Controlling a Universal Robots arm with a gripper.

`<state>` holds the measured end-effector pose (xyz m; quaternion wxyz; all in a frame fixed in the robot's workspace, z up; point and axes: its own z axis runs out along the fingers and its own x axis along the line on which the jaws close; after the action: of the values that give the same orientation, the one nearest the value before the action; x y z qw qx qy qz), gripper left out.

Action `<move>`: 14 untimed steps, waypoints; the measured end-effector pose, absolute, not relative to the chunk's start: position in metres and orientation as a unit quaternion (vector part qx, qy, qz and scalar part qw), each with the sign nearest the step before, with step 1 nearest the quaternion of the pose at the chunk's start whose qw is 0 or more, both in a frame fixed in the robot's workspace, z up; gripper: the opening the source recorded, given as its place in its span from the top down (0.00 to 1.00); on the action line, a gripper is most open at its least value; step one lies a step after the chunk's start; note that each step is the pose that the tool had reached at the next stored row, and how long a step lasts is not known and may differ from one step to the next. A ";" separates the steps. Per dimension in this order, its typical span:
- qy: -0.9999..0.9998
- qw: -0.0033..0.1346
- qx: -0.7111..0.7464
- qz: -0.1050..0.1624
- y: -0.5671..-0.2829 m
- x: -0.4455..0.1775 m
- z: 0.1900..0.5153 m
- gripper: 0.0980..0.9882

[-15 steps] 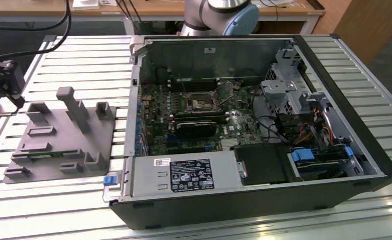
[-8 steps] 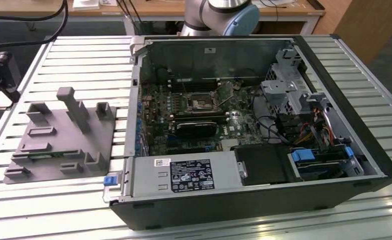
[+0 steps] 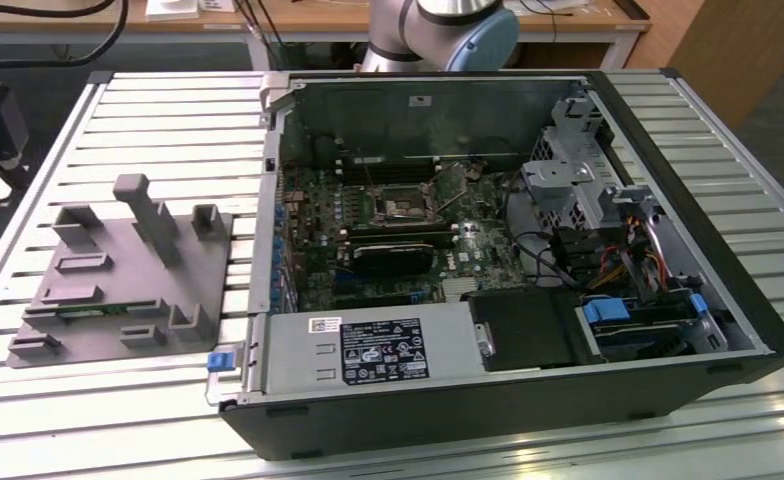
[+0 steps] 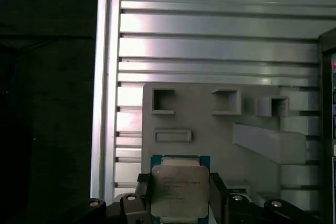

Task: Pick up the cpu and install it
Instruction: 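Pick up the cpu and move it towards the insertion slot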

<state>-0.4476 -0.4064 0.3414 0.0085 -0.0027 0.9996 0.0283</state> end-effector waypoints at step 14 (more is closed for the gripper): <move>0.999 0.009 -0.003 0.030 -0.406 -0.448 0.382 0.51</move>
<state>-0.4476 -0.4064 0.3815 0.0086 -0.0026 0.9995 0.0304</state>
